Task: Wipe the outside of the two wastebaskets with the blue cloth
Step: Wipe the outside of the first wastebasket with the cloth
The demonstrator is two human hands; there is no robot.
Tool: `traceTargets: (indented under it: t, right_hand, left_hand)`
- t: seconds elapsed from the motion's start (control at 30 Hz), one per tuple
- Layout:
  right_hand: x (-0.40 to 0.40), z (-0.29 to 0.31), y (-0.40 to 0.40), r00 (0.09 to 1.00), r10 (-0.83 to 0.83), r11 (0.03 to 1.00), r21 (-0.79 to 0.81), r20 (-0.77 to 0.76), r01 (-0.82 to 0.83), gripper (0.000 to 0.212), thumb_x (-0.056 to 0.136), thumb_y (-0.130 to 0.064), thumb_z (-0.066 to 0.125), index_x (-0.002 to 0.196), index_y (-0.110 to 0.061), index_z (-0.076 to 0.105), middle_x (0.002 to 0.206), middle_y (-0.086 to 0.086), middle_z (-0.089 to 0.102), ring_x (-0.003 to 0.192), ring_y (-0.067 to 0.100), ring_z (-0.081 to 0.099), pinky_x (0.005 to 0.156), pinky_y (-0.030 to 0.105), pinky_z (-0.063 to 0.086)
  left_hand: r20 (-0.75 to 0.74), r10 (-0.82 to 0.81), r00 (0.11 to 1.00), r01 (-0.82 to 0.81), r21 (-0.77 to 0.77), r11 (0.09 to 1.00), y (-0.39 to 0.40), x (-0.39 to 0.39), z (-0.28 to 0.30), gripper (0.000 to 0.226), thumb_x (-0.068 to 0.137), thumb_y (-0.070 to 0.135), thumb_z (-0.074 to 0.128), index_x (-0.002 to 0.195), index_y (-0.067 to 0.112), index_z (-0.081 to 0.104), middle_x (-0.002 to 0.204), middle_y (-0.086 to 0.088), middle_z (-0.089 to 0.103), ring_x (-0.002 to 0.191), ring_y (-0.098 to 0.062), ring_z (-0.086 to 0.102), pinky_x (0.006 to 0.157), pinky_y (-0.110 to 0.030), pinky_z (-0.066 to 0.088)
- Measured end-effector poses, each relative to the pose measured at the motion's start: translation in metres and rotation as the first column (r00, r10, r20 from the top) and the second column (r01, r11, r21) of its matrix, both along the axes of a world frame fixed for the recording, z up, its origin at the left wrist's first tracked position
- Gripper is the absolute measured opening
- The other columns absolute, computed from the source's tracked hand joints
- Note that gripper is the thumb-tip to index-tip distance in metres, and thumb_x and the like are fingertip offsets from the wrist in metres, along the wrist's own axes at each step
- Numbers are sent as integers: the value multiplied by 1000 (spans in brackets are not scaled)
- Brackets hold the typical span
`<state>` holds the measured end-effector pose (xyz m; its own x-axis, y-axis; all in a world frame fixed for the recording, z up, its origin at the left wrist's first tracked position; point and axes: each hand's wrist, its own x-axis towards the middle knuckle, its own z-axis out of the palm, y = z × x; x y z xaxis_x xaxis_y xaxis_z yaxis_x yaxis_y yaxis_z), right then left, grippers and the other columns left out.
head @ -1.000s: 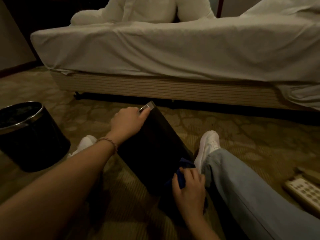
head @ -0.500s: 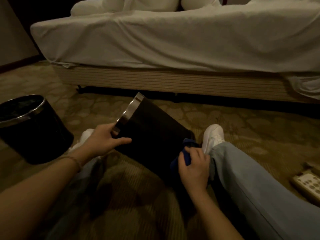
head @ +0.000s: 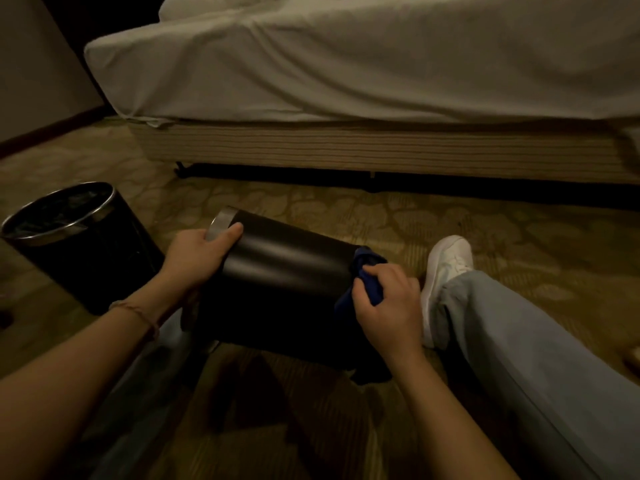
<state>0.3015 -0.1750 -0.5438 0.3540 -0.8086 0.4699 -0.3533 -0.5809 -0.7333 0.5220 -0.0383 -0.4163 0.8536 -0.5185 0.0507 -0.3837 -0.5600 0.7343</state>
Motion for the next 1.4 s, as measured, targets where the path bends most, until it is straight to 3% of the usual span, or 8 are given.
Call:
traceTargets:
  t: [0.37, 0.6, 0.77, 0.9, 1.03, 1.13, 1.27, 1.4]
  right_hand:
    - [-25, -74, 77, 973, 83, 994, -56, -214, -97, 23, 83, -38, 59, 100, -25, 67, 107, -11, 62, 88, 17, 55, 68, 27, 46]
    - [-16, -38, 36, 1000, -29, 987, -159, 9, 30, 17, 85, -25, 65, 98, -17, 71, 101, -3, 70, 87, 18, 59, 81, 22, 39]
    - [-3, -3, -15, 997, -57, 995, -81, -42, 53, 15, 89, -24, 66, 103, -23, 67, 106, -10, 67, 97, 23, 56, 82, 20, 31]
    - [-7, -15, -16, 996, -92, 996, -16, -7, 92, 17, 87, -23, 68, 104, -20, 67, 102, -8, 66, 95, 24, 59, 78, 19, 29]
    - [-1, -15, -8, 996, -82, 994, -79, -17, 81, 18, 88, -24, 66, 105, -19, 68, 103, -7, 67, 93, 25, 58, 78, 18, 27]
    - [10, -6, -5, 996, -39, 996, -82, -79, 32, 25, 89, -36, 55, 105, -22, 67, 106, -9, 64, 95, 23, 51, 77, 26, 32]
    - [9, -1, -18, 989, -88, 996, -42, -116, 84, 19, 91, -34, 56, 102, -23, 66, 106, -8, 60, 97, 23, 49, 76, 29, 34]
    - [4, -5, -24, 987, -85, 996, -2, -137, 85, 17, 92, -31, 60, 105, -23, 67, 108, -7, 58, 101, 23, 50, 79, 27, 34]
  left_hand:
    - [-26, 43, 999, -41, 79, 996, -41, 10, 15, 51, 87, 53, 60, 84, 2, 60, 78, -9, 58, 68, -23, 53, 60, -31, 39]
    - [-68, 87, 994, -84, 55, 995, -37, 22, 5, 60, 82, 55, 65, 98, -2, 67, 97, -16, 67, 76, -25, 59, 65, -32, 41]
    - [-271, -129, 954, 136, 5, 991, -32, 18, 16, 49, 74, 45, 78, 98, 4, 67, 90, -13, 72, 80, -30, 70, 68, -37, 55]
    - [-423, -382, 822, 318, -216, 923, -28, 14, 20, 15, 84, 6, 67, 95, 6, 57, 75, -13, 64, 51, -10, 67, 41, -21, 51]
    - [-330, -332, 884, 318, -95, 943, -17, 36, 7, 42, 79, 22, 75, 116, 17, 57, 110, -12, 66, 95, -26, 68, 75, -38, 57]
    - [39, -212, 977, 205, 138, 969, -7, 33, 6, 45, 84, 42, 68, 121, 19, 58, 107, 1, 65, 89, -14, 63, 66, -27, 51]
    - [-344, -452, 823, 414, -183, 892, 7, 26, 4, 65, 80, 7, 72, 129, 39, 44, 120, 1, 61, 102, -16, 66, 78, -30, 57]
    - [-325, -501, 802, 495, -107, 862, 16, 26, -9, 71, 73, 2, 77, 129, 35, 46, 115, 1, 66, 103, -13, 66, 91, -38, 55]
